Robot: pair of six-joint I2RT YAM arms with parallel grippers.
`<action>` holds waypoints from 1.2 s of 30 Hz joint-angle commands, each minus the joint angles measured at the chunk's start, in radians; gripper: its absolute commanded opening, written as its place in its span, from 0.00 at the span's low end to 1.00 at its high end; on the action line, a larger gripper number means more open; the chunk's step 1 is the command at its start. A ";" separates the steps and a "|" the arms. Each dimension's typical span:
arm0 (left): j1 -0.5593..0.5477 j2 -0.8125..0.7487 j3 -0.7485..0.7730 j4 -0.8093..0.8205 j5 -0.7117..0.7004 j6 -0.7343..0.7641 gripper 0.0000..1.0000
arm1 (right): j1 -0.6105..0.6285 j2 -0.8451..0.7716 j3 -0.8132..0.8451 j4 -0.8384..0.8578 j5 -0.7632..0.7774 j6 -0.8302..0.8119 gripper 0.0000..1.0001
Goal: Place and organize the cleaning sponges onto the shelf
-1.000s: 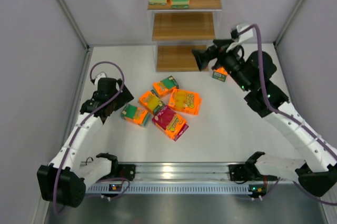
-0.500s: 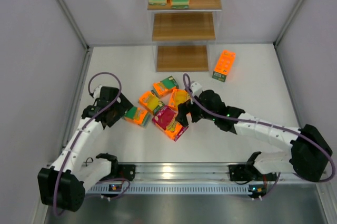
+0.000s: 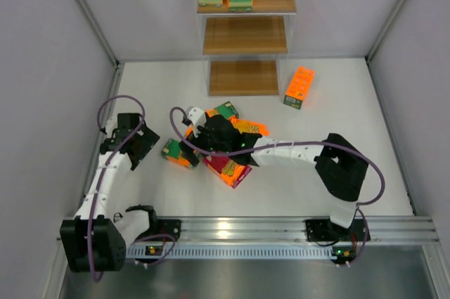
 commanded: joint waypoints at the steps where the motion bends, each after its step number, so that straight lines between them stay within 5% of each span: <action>1: 0.087 -0.027 0.022 -0.007 0.039 0.073 0.98 | 0.009 0.064 0.132 0.019 0.195 0.025 1.00; 11: 0.097 -0.052 0.034 -0.005 0.053 0.162 0.98 | -0.094 0.065 0.231 -0.225 0.386 0.219 1.00; 22: 0.095 -0.044 0.038 -0.002 0.075 0.234 0.98 | -0.383 -0.227 -0.063 -0.360 0.432 0.472 0.99; 30: 0.097 -0.018 0.051 -0.002 0.104 0.216 0.98 | -0.569 -0.299 -0.169 -0.342 0.630 0.515 0.99; 36: 0.095 -0.032 0.054 -0.001 0.073 0.202 0.98 | -0.775 -0.239 -0.196 -0.158 0.481 0.601 0.99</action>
